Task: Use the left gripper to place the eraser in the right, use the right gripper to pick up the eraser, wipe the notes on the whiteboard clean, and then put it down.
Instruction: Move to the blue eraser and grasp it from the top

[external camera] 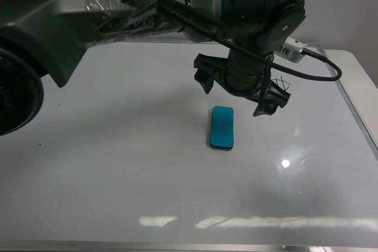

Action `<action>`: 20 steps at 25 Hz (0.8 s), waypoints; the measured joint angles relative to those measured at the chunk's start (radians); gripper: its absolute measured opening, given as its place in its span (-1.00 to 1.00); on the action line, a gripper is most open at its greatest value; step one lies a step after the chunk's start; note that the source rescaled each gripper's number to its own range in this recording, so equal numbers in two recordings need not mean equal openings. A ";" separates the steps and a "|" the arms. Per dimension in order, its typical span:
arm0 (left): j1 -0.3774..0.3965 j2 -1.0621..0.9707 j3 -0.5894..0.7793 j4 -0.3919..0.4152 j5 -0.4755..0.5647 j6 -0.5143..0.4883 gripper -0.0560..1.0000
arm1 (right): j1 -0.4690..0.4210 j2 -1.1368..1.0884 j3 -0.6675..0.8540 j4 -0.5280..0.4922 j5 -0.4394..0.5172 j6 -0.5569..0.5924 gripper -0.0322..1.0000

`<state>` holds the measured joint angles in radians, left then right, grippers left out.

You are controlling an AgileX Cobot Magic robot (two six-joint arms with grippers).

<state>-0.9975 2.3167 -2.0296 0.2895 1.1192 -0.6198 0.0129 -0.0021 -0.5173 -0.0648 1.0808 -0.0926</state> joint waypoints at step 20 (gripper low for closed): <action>0.099 -0.306 0.000 -0.041 0.087 0.186 1.00 | 0.000 0.000 0.000 0.000 0.000 0.000 0.74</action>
<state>-0.8988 2.0106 -2.0296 0.2486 1.2065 -0.4337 0.0129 -0.0021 -0.5173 -0.0648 1.0808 -0.0926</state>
